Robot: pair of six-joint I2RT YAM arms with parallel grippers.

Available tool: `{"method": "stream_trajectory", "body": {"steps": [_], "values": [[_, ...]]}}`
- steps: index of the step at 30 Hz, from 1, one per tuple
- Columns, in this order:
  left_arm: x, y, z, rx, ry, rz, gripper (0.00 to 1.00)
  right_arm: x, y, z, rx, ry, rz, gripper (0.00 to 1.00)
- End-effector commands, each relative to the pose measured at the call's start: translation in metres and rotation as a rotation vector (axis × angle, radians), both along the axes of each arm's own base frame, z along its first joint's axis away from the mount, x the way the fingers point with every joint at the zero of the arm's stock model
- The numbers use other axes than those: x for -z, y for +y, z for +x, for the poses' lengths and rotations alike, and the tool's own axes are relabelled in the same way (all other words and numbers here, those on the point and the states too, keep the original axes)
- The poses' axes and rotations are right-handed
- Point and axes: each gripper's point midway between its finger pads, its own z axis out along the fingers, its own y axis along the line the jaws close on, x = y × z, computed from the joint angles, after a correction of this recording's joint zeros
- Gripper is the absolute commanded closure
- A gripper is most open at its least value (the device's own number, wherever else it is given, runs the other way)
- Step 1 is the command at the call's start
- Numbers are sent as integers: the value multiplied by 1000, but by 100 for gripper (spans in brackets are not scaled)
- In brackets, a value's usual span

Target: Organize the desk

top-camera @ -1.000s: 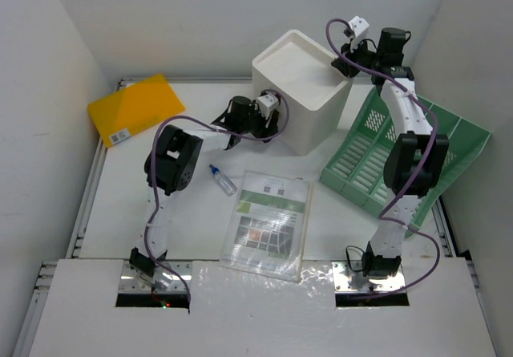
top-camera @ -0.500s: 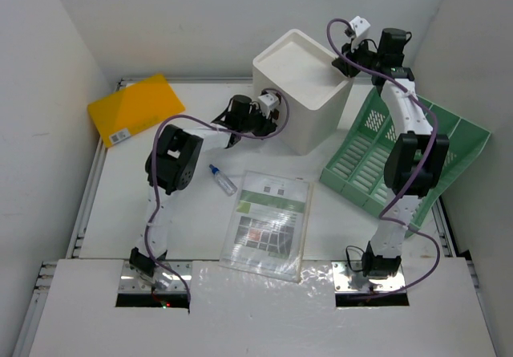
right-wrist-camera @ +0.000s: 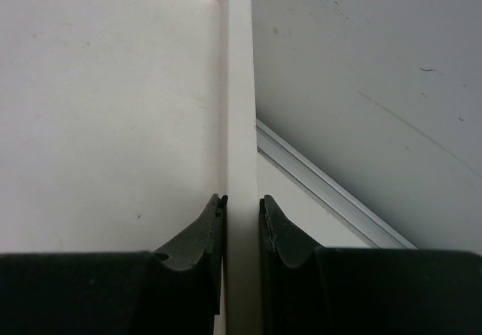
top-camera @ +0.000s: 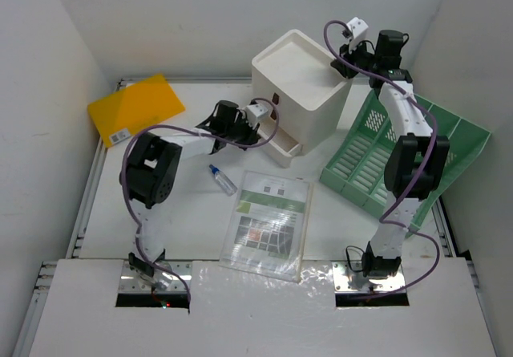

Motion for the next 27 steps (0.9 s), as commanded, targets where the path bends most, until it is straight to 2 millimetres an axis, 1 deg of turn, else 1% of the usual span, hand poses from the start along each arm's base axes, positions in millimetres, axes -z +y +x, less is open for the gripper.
{"method": "stream_trajectory", "body": {"steps": [1,2,3,4,5,6,7,8,9,10,11,12,13,14,15,16,17,18,19,20,21,22,23,24,26,27], "values": [[-61,12,-14,59,-119,-16,100,73,21,-26,-33,236,-35,100],[-54,15,-26,75,-83,-2,100,72,20,-26,-32,234,-41,100],[-56,15,-32,95,-76,-7,100,70,20,-26,-34,234,-50,100],[-65,15,-35,101,-92,-15,100,70,19,-27,-34,237,-52,100],[-61,18,-44,110,-61,-5,100,68,20,-27,-40,231,-55,100],[-63,18,-45,117,-61,-6,100,69,20,-27,-44,236,-55,100],[-65,17,-45,122,-62,-5,96,69,20,-28,-43,241,-53,100],[-69,17,-45,127,-55,0,73,69,20,-29,-42,246,-51,100],[-70,17,-45,127,-45,3,59,70,19,-29,-33,254,-45,100],[-70,16,-43,126,-35,8,49,68,20,-29,-32,253,-45,100],[-73,18,-42,113,-23,18,27,66,20,-29,-31,255,-43,93],[-74,20,-42,103,-13,26,16,66,20,-31,-34,267,-41,85],[-77,21,-43,93,-7,31,12,66,20,-32,-32,272,-40,76],[-77,25,-48,88,15,43,3,63,21,-32,-35,272,-36,60],[-87,28,-49,77,-2,46,2,58,21,-32,-29,268,-31,52],[-88,34,-53,60,5,63,0,50,19,-32,-11,262,-26,41],[-95,37,-55,48,-4,67,0,46,17,-30,6,253,-27,37],[-112,44,-55,10,-30,83,1,32,11,-26,60,229,-23,28],[-123,47,-58,9,-39,80,0,26,4,-22,99,206,-41,28],[-133,55,-55,-29,-61,107,0,16,-3,-19,172,200,-15,22],[-152,62,-56,-53,-96,117,0,1,-12,-12,244,154,-6,20],[-161,72,-61,-68,-100,154,1,-10,-34,-7,384,124,-17,19],[-181,83,-54,-114,-150,183,0,-33,-41,-11,467,96,49,17],[-201,97,-55,-140,-198,202,0,-49,-48,-11,519,63,82,17],[-223,125,-55,-216,-228,210,0,-73,-45,-19,573,59,212,17],[-244,160,-54,-328,-245,157,0,-94,-41,-31,567,46,255,20]]}}
